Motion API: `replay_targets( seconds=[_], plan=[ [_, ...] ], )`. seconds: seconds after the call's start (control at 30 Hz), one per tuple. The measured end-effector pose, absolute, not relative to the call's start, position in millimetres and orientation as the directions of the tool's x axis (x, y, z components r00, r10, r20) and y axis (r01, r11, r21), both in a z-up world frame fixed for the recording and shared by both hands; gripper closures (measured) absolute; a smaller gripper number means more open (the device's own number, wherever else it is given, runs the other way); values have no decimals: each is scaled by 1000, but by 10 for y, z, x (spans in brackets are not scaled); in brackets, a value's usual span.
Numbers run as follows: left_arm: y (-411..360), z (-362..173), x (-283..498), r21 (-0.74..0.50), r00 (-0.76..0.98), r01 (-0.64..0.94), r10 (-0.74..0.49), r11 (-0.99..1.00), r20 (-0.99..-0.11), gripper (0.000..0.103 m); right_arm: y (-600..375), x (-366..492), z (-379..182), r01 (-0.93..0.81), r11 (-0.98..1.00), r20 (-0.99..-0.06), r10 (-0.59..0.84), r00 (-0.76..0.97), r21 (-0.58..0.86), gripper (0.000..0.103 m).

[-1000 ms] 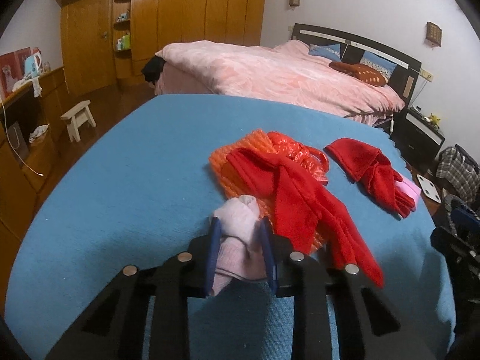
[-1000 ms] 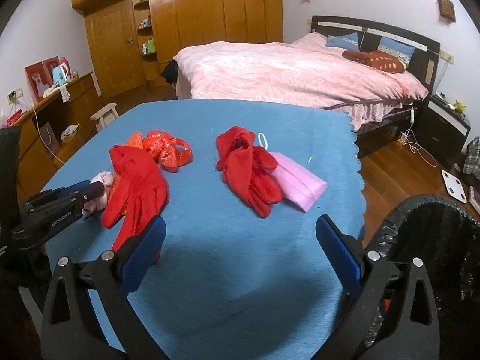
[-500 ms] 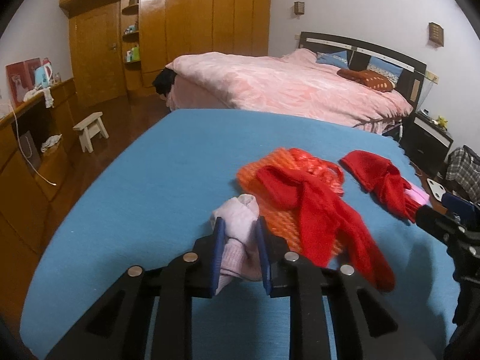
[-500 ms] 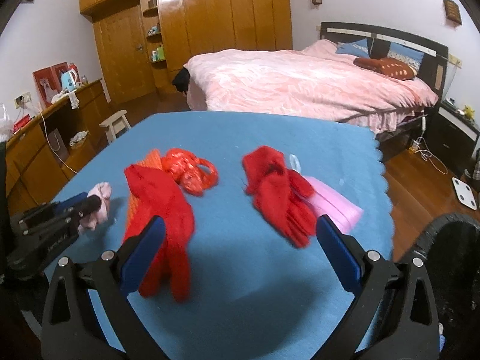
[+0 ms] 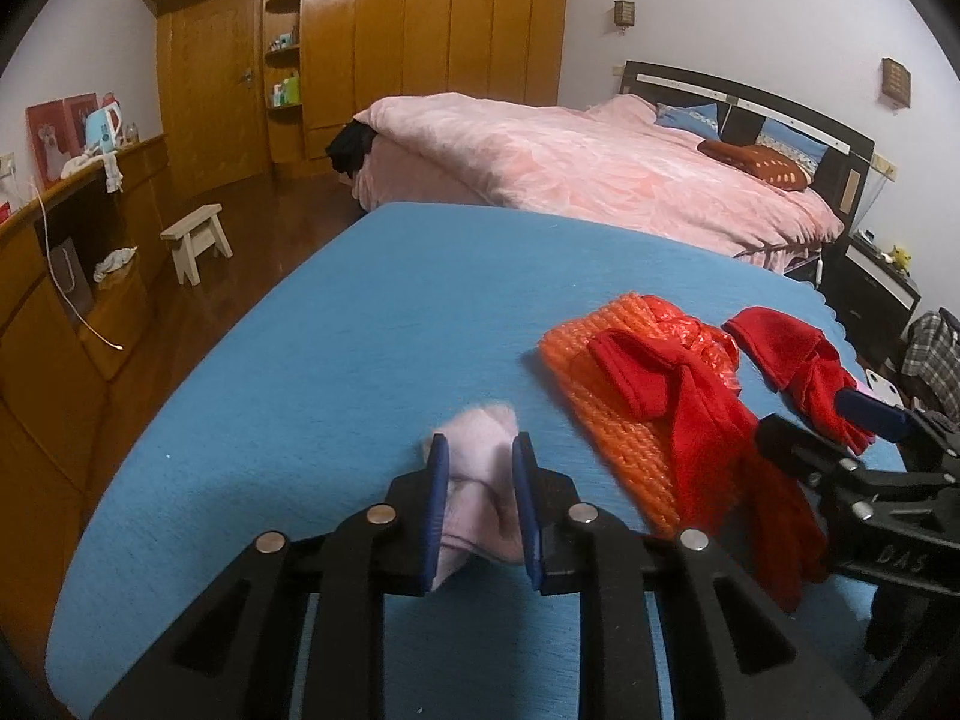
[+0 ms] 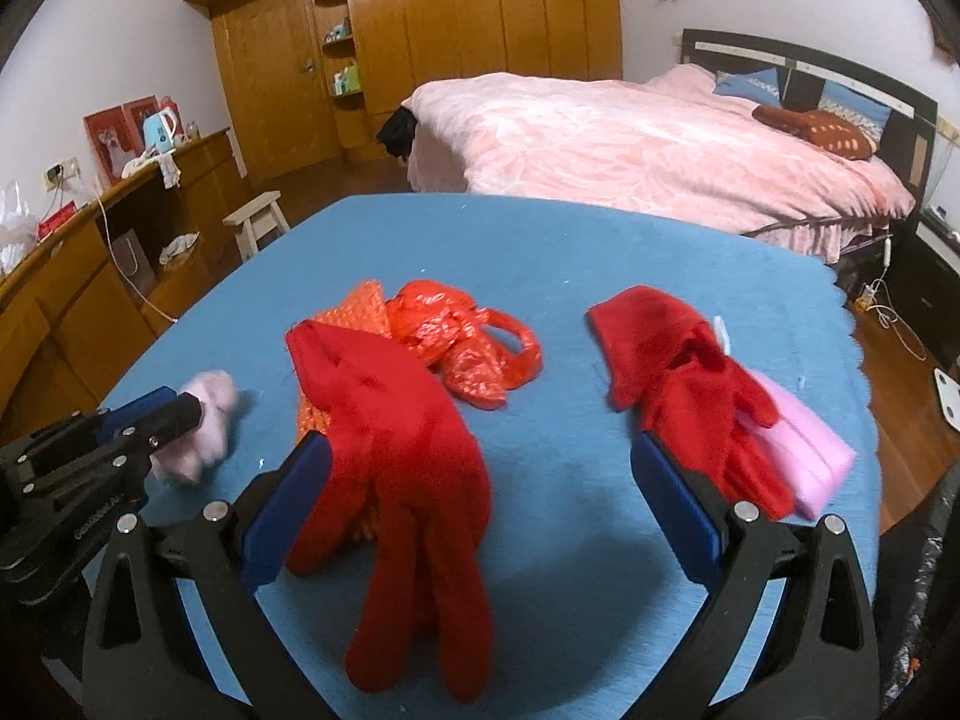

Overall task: Collect trash
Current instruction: 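Grasp the red glove with the right tool while the left tool holds the pink sock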

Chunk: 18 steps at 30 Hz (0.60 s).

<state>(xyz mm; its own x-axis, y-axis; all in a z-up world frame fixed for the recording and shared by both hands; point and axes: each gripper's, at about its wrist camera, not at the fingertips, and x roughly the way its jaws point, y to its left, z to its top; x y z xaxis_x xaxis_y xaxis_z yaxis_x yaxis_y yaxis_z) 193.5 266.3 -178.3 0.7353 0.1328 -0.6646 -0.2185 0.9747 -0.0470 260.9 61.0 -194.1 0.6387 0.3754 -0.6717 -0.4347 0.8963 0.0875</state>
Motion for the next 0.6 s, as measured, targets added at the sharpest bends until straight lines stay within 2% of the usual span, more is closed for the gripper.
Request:
replay_targets(
  seconds=[0.23,0.33,0.4,0.47,0.5,0.6],
  plan=[
    [2674,-1800,1928,-50,737,-214,127,976,-663,82,741,2657,-2028,-464,881,-705,386,595,90,30],
    [2675,-1804,1926,-51,737,-211,124,976,-665,83,779,2670,-2057,-481,871,-718,398,570,101,46],
    [2675,-1810,1933,-53,735,-208,120,977,-667,84,798,2675,-2079,-497,860,-726,415,548,116,66],
    [2665,-1815,1942,-55,733,-200,112,978,-671,84,798,2675,-2082,-506,853,-728,426,537,126,79],
    [2655,-1821,1953,-53,729,-195,109,979,-675,83,795,2668,-2079,-507,853,-727,428,537,128,82],
    [2634,-1844,1993,-52,717,-185,99,981,-690,70,774,2656,-2068,-503,854,-723,432,540,134,86]
  ],
)
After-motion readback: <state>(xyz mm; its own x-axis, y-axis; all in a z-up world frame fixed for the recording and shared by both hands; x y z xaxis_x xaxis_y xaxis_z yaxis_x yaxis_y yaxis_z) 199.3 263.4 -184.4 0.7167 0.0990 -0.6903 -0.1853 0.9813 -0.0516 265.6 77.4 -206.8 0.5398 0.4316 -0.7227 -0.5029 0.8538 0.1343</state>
